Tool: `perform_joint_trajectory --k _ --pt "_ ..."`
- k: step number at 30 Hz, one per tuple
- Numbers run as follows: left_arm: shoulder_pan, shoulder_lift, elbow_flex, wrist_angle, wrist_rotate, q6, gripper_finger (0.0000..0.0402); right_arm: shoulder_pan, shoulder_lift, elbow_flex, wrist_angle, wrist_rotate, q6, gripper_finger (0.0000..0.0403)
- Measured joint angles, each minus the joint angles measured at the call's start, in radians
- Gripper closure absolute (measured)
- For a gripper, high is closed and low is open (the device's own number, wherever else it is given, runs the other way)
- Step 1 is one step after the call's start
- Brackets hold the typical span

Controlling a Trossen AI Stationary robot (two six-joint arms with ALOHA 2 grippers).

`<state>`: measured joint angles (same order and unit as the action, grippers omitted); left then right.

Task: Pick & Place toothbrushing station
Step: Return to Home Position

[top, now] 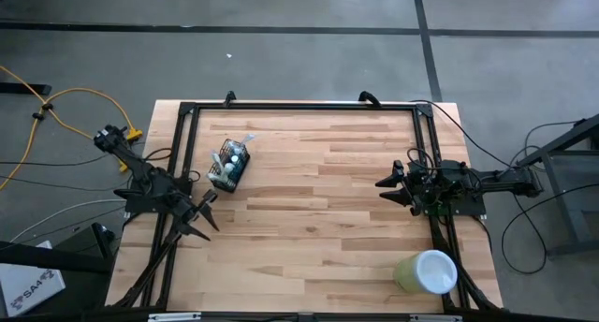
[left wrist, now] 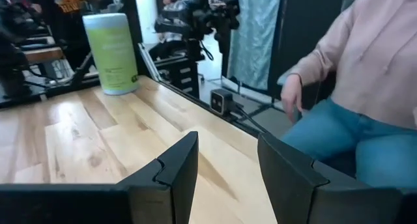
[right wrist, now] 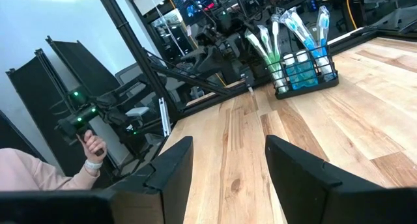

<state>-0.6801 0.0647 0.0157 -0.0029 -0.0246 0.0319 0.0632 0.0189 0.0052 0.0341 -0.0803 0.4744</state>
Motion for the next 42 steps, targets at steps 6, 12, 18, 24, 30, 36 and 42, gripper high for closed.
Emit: perform_joint_trajectory --k 6,12,18,24,30,36,42 --pt "-0.008 0.040 -0.001 0.000 -0.004 -0.003 0.0248 0.000 0.000 0.000 0.000 0.000 0.000 0.0219" --pt "-0.008 0.042 0.027 -0.063 -0.003 -0.043 0.0248 0.000 0.000 0.000 0.000 0.000 0.000 0.0219" --pt "-0.008 0.042 0.030 -0.077 -0.003 -0.047 0.0248 0.000 0.000 0.000 0.000 0.000 0.000 0.0219" --pt "-0.008 0.042 0.030 -0.062 0.015 -0.007 0.0248 0.000 0.000 0.000 0.000 0.000 0.000 0.0219" --pt "-0.008 0.042 0.026 -0.035 0.045 0.001 0.0248 0.000 0.000 0.000 0.000 0.000 0.000 0.0219" --pt "-0.008 0.040 0.014 0.004 0.051 0.021 0.0248 0.000 0.000 0.000 0.000 0.000 0.000 0.0219" --pt "-0.008 0.010 -0.005 0.019 0.081 0.037 0.0248 0.000 0.000 0.000 0.000 0.000 0.000 0.0219"
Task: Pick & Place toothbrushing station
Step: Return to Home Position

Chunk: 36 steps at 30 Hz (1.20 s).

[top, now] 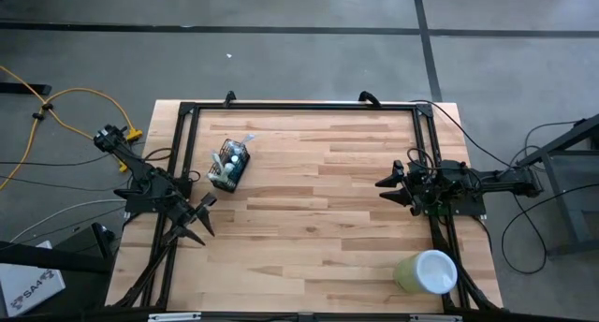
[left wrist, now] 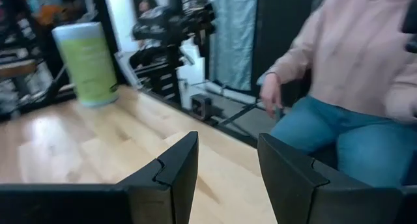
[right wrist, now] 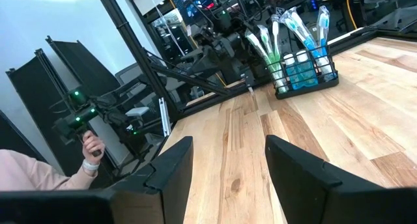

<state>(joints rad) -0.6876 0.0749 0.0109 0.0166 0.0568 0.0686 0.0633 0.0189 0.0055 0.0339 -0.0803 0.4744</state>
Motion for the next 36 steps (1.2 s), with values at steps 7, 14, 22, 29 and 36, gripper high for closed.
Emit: perform_joint_trajectory --k 7,14,22,29,36 --pt "0.000 -0.013 -0.002 0.003 0.045 0.025 0.0248 0.000 0.000 0.000 0.000 0.000 0.000 0.0219" --pt "0.000 -0.013 -0.002 0.004 0.041 0.010 0.0248 0.000 0.000 0.000 0.000 0.000 0.000 0.0219" --pt "0.000 -0.013 -0.003 0.016 0.041 0.013 0.0248 0.000 0.000 0.000 0.000 0.000 0.000 0.0219" --pt "0.000 -0.013 -0.003 0.016 0.040 -0.042 0.0248 0.000 0.000 0.000 0.000 0.000 0.000 0.0219" --pt "0.000 -0.013 -0.003 0.015 0.040 -0.045 0.0248 0.000 0.000 0.000 0.000 0.000 0.000 0.0219"
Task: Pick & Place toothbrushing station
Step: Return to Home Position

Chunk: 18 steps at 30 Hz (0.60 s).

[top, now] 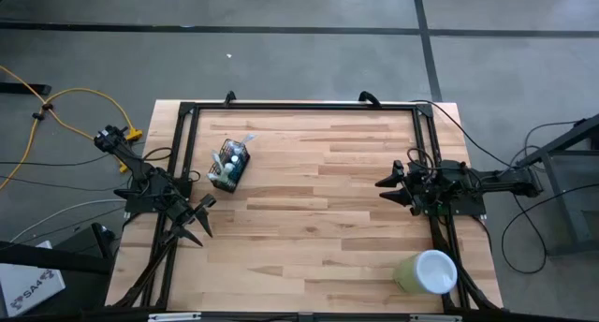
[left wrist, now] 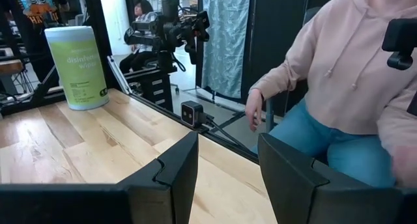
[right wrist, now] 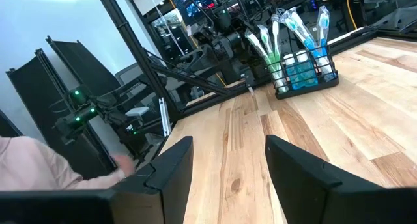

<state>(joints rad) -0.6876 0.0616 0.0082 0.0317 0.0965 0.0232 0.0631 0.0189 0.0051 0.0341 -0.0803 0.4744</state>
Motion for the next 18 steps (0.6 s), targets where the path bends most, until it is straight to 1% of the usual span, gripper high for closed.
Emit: perform_joint_trajectory --k 18 --pt "0.000 0.000 0.000 -0.001 0.000 0.001 0.0248 0.000 0.000 0.000 0.000 0.000 0.000 0.0219"
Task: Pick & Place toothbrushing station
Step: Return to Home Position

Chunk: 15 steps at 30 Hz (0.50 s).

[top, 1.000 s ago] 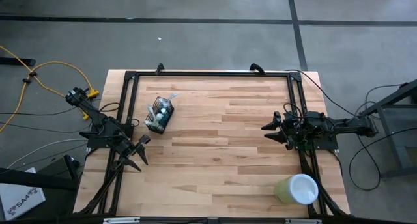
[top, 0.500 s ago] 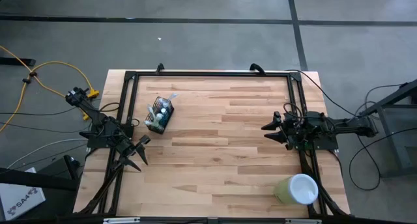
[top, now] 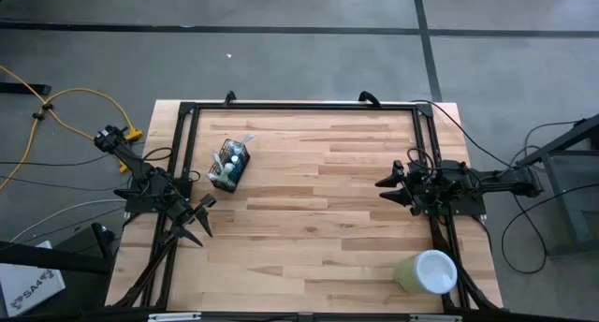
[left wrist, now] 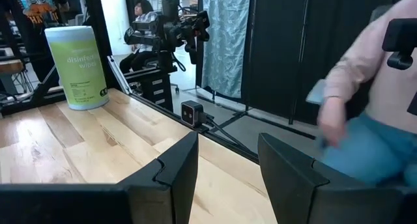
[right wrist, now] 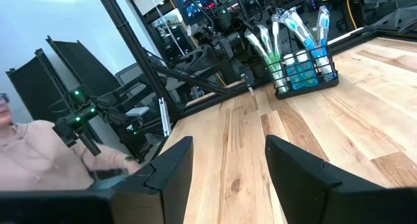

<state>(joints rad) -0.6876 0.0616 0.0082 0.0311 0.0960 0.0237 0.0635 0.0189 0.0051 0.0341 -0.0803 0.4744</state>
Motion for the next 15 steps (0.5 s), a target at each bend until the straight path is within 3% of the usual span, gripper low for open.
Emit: perform_joint_trajectory --k 15 --pt "0.000 0.000 0.000 0.000 0.000 -0.001 0.0248 0.000 0.000 0.000 0.000 0.000 0.000 0.0219"
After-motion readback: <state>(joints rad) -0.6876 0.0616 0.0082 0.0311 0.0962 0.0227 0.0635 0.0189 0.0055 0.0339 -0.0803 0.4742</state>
